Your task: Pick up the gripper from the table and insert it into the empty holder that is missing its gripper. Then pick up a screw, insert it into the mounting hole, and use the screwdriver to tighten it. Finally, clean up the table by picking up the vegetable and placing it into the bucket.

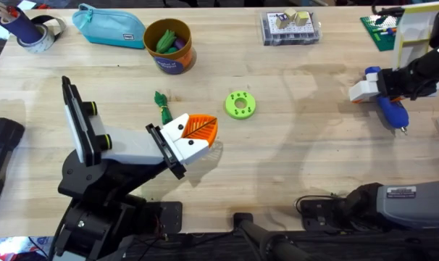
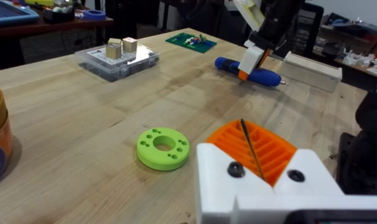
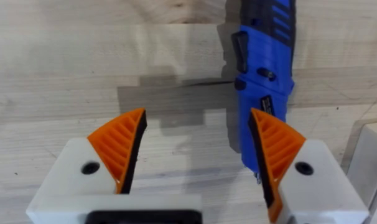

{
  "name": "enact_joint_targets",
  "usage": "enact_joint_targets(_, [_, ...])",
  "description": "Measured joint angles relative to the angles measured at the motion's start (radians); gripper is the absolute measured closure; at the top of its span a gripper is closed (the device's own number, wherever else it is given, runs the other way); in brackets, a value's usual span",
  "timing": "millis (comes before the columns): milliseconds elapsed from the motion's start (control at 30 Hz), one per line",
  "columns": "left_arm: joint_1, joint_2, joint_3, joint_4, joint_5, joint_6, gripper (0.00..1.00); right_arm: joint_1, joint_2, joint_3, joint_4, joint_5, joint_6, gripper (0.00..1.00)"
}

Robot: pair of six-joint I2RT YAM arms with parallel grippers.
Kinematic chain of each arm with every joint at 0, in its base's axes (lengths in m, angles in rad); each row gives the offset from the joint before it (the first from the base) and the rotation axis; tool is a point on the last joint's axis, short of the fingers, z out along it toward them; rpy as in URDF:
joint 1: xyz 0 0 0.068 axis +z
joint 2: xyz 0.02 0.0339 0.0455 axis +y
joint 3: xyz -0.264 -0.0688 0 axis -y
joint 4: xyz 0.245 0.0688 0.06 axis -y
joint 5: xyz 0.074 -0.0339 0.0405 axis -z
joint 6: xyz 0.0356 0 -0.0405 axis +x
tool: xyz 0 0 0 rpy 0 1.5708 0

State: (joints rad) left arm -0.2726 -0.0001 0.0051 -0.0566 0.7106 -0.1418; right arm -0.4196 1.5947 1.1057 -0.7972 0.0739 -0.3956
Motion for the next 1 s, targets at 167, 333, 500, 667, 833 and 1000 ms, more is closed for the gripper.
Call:
enact_joint_targets(167, [0.0,0.0,0.0,0.0,0.0,-0.001,0.99,0.001,0.005,0.0,0.004,-0.001,0.018,0.024])
enact_joint_targets(333, [0.0,0.0,0.0,0.0,0.0,-0.001,0.99,0.001,0.002,0.012,0.027,0.001,0.057,0.024])
enact_joint_targets(500, [0.0,0.0,0.0,0.0,0.0,-0.001,0.99,0.0,-0.002,0.026,0.155,0.009,0.057,0.024])
enact_joint_targets(667, [0.0,0.0,0.0,0.0,0.0,-0.001,0.99,-0.019,0.0,0.028,0.264,0.011,0.014,0.024])
enact_joint_targets(833, [0.0,0.0,0.0,0.0,0.0,-0.001,0.99,-0.056,0.062,0.037,0.296,0.011,-0.065,0.024])
enact_joint_targets(1000, [0.0,0.0,0.0,0.0,0.0,-0.001,0.99,-0.082,0.181,0.037,0.299,0.011,-0.096,0.024])
